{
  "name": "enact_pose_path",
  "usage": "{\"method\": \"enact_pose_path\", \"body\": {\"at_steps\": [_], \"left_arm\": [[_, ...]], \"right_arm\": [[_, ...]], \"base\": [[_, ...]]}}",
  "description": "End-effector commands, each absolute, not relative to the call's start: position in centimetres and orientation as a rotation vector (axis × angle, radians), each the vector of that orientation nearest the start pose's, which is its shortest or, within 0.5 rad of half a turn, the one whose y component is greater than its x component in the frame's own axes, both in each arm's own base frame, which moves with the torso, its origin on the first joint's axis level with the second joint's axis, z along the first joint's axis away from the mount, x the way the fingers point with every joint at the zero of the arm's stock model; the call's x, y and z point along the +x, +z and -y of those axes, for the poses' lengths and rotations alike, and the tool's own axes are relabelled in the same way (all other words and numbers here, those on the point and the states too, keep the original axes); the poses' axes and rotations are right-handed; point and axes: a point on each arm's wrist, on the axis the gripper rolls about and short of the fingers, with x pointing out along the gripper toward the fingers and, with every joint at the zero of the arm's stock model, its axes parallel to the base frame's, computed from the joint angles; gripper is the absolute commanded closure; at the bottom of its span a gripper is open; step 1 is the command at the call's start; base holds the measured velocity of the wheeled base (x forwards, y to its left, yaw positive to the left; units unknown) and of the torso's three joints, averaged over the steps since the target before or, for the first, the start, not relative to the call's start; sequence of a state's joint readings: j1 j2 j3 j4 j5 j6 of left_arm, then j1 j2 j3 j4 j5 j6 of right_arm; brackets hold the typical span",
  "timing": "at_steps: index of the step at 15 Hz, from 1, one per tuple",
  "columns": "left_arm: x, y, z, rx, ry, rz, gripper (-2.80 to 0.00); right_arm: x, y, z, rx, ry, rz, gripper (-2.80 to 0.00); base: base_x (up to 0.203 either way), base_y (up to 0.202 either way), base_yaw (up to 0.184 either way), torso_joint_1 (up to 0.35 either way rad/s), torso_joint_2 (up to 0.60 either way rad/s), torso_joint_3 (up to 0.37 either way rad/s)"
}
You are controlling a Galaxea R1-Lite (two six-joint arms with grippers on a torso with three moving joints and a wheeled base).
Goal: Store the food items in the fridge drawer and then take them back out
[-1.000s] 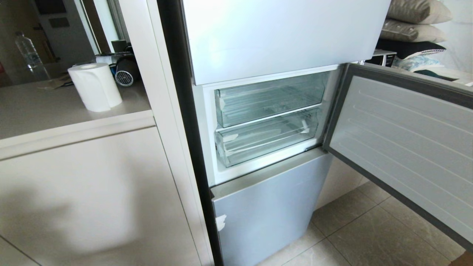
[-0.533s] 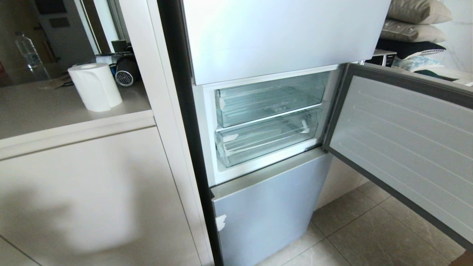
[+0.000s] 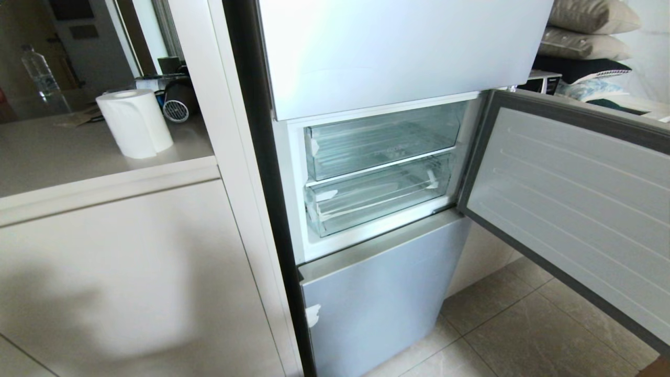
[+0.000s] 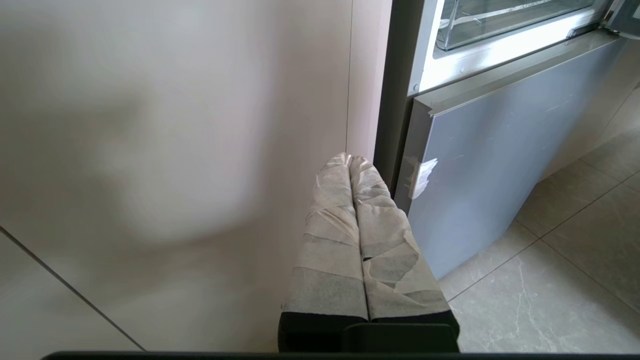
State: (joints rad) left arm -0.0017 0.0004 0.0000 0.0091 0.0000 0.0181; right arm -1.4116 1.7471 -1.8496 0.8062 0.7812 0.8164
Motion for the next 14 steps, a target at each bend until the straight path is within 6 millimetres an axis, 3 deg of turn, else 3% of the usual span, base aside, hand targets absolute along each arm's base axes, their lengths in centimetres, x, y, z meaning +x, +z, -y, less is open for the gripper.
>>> {"method": "enact_pose_path", "body": {"at_steps": [1,9,14], "left_arm": [[-2.3,7.5,0.0,0.018,-0.002,-0.008,0.0],[-2.3,7.5,0.0,0.018,-0.002,-0.008,0.0],[-2.3,7.5,0.0,0.018,-0.002,-0.008,0.0]], "right_arm": [[7.0,31.7,29.4,1.459,-0.679,-0.097,0.0],[7.3,31.8,28.8,1.502,-0.513,-0.118,0.0],[6.5,33.6,24.3,1.508,-0.485,-0.163,0.0]], "base": [[0.0,0.0,0.0,0.0,0.0,0.0],[0.0,0.0,0.0,0.0,0.0,0.0],[0.0,0.0,0.0,0.0,0.0,0.0]]}}
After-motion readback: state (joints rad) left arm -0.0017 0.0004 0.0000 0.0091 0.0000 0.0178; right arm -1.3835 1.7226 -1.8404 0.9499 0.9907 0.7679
